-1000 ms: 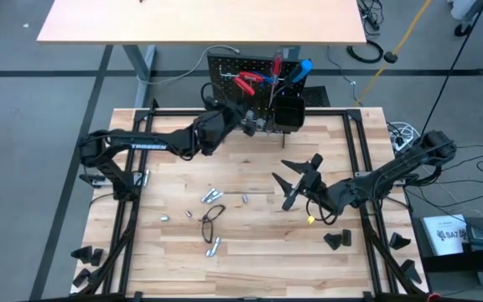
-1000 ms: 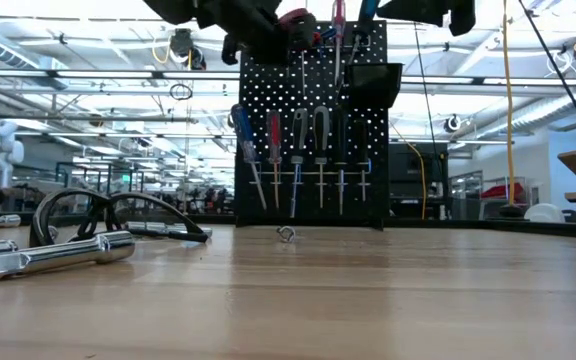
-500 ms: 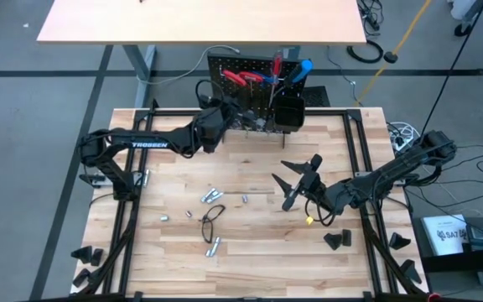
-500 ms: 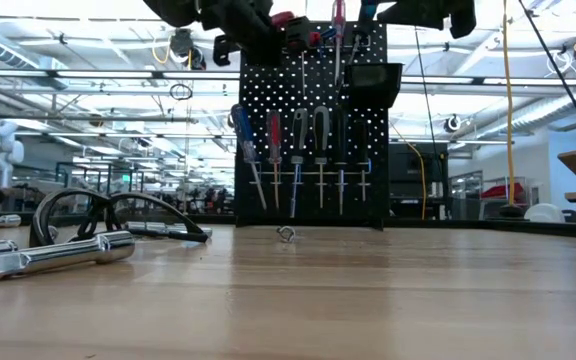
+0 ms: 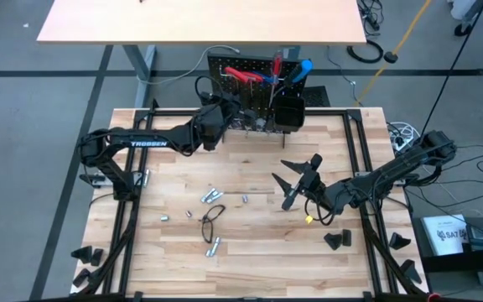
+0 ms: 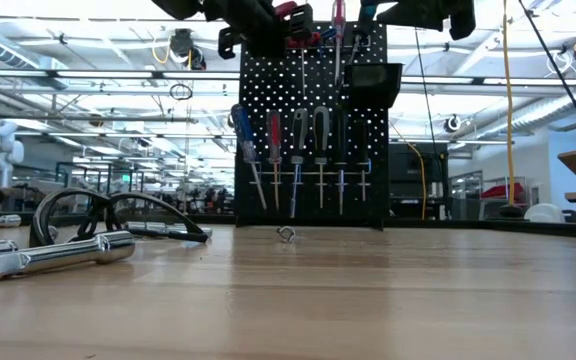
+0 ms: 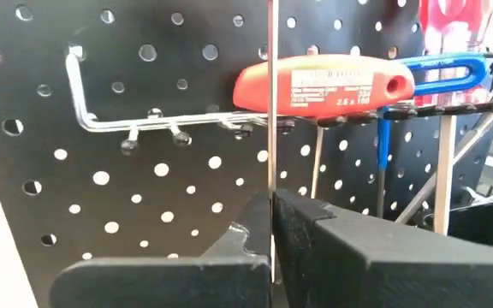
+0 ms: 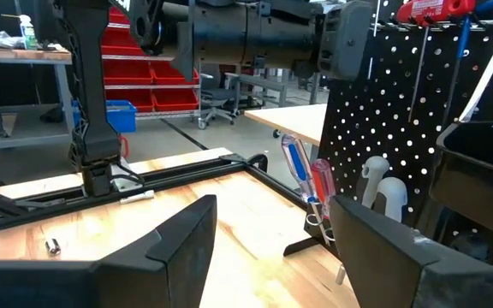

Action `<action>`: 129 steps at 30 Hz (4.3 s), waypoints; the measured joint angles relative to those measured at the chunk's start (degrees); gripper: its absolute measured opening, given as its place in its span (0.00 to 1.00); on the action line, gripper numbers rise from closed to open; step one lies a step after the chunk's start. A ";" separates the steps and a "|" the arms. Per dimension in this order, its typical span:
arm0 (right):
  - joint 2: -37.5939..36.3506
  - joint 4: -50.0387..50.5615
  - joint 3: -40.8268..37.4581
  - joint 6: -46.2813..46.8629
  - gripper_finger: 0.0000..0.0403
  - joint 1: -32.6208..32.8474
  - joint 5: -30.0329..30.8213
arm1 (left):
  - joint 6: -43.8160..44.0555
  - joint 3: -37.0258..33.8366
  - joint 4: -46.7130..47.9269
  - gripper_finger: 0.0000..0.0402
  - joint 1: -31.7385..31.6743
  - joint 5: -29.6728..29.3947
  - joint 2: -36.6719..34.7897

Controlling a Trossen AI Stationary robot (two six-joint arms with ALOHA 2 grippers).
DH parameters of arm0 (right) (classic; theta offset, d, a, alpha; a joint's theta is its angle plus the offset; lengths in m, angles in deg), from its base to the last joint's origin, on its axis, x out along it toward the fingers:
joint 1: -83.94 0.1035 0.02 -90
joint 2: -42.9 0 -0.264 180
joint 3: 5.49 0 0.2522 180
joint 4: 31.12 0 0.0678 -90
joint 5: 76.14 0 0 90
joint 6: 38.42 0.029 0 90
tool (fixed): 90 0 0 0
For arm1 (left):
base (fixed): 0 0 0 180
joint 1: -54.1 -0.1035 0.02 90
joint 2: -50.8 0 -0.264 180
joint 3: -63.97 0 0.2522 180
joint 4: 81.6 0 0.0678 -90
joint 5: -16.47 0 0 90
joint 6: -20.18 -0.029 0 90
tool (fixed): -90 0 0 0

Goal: Hang tools onto peg board
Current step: Hang the red allen wrench onto the peg board, then hang the black safety glasses onto the peg board

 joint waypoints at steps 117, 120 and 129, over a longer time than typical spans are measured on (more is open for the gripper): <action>38.45 45.63 30.85 54.65 0.55 -8.12 -25.77 | 16.44 -52.87 5.22 0.57 41.91 28.44 -37.94; 39.47 52.28 33.44 56.11 0.55 -8.20 -24.28 | 16.59 -52.87 5.21 0.57 41.90 26.05 -37.87; 36.79 59.25 35.60 53.84 0.55 -6.50 -28.10 | 16.61 -52.87 5.00 0.57 41.78 24.13 -36.67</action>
